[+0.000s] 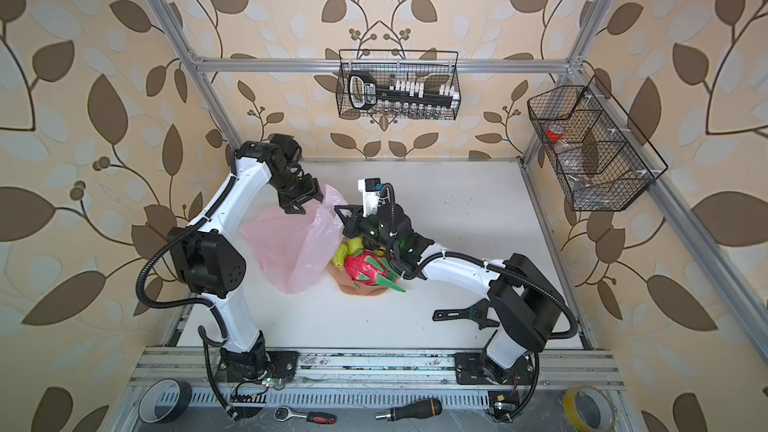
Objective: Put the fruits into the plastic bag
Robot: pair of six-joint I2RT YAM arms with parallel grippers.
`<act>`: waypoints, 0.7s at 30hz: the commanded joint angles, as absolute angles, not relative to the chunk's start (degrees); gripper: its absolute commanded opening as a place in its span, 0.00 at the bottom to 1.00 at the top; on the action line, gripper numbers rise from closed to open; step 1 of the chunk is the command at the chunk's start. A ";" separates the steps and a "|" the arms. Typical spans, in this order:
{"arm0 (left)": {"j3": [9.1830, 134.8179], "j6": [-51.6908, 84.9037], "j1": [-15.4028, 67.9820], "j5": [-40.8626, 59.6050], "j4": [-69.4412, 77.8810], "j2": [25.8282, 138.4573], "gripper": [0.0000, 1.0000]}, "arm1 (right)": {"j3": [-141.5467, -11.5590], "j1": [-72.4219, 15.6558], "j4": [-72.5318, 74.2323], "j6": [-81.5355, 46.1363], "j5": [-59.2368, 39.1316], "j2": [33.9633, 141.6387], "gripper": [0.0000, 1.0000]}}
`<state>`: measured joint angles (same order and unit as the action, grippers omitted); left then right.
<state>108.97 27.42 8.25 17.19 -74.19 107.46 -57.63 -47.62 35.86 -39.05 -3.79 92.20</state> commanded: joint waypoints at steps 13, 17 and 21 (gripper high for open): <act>118.37 13.25 5.90 10.85 -75.99 101.99 0.00 | -50.72 -48.85 41.95 -57.09 -0.70 88.07 0.07; 115.21 10.50 5.89 10.67 -74.17 98.93 0.00 | -50.62 -49.71 42.36 -63.62 -2.99 89.14 0.22; 112.00 6.78 5.85 9.43 -71.79 94.37 0.00 | -49.51 -50.86 37.75 -66.08 -4.73 86.90 0.57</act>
<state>113.43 11.49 6.28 11.20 -73.03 99.04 -50.98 -49.98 39.51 -61.45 -3.31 88.68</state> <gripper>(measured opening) 0.055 0.545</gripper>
